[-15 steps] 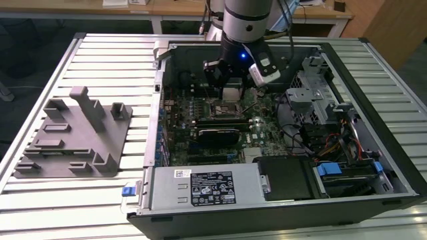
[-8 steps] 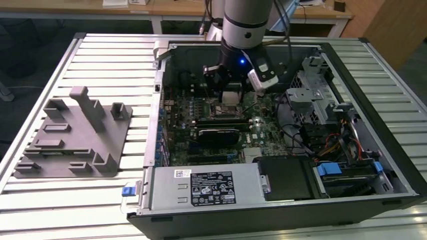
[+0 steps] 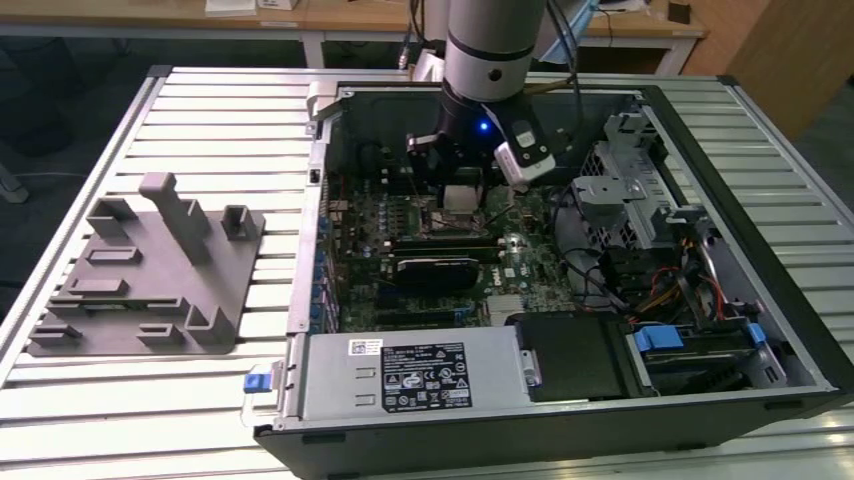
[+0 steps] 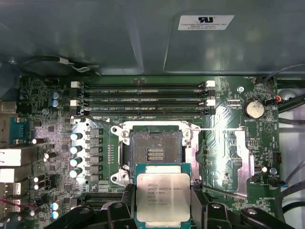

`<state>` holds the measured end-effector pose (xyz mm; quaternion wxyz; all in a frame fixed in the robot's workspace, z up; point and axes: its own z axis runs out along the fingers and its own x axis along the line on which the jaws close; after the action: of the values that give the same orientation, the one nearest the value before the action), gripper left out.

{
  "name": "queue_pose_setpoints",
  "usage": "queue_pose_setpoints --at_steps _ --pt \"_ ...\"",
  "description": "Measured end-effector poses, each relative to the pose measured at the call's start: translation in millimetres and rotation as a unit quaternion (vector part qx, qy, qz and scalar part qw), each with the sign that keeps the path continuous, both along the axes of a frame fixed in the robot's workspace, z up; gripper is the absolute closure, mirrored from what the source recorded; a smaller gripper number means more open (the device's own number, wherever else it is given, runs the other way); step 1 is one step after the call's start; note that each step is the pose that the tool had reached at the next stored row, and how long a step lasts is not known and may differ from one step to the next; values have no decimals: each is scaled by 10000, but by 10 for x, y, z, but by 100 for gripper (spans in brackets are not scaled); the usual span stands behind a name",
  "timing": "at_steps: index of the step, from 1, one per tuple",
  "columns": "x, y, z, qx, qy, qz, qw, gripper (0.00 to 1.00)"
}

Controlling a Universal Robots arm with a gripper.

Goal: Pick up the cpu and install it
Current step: 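Pick up the cpu and move it towards the insertion slot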

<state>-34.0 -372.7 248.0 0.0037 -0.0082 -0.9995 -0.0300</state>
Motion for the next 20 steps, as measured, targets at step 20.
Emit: queue_pose_setpoints --at_steps 20 --pt "-1 100 97 -77 0 0 10000 46"
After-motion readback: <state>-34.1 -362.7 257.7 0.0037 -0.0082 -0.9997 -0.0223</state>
